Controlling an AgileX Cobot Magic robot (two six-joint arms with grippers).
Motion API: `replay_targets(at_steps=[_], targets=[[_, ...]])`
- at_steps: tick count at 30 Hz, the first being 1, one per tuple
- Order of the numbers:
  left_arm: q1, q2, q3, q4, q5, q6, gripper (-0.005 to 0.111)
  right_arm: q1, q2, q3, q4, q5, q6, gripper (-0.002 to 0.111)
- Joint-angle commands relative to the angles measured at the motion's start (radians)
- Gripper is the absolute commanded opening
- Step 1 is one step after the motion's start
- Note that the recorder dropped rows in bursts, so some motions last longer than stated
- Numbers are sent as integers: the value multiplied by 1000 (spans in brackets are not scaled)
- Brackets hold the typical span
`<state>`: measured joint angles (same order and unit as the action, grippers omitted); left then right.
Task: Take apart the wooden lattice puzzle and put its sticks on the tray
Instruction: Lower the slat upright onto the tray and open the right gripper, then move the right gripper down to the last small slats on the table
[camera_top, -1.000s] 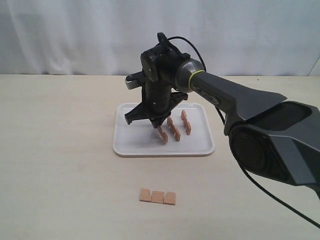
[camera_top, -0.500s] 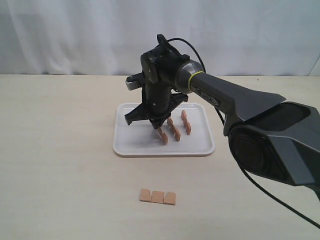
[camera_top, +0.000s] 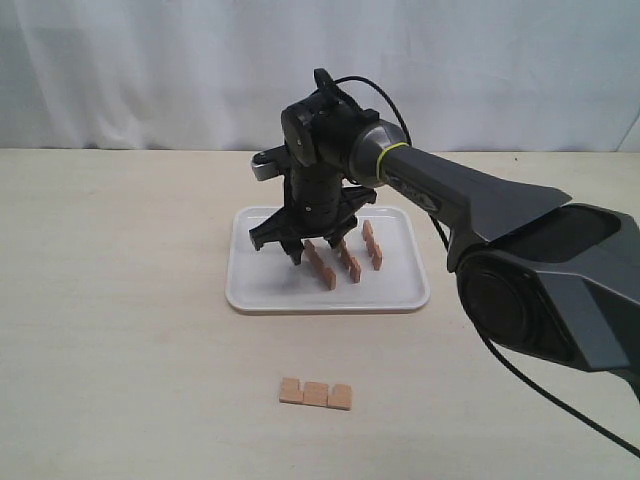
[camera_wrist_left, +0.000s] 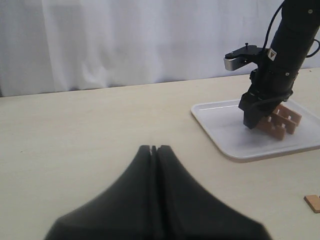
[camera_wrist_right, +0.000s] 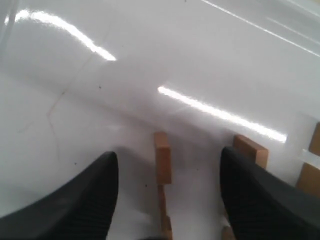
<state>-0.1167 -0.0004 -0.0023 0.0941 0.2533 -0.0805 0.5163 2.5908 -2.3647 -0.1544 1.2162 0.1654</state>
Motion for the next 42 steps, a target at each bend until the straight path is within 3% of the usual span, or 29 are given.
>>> replay_targets(at_steps=[1,9,12,16,30,42], targets=[[1,0,2,-1,-12,-3,0,-3,-3,-8,7,5,3,59],[1,0,2,-1,-12,-3,0,-3,-61,-76,204,5,-19,54],[1,0,2,-1,-12,-3,0,-3,-94,-75,229,5,-24,40],[1,0,2,-1,-12,-3,0,19,-140,-25,286,5,-145,4],[1,0,2,-1,-12,-3,0,166,-385,505,164,5,-517,4],[1,0,2,-1,-12,-3,0,172,-391,692,169,5,-703,5]])
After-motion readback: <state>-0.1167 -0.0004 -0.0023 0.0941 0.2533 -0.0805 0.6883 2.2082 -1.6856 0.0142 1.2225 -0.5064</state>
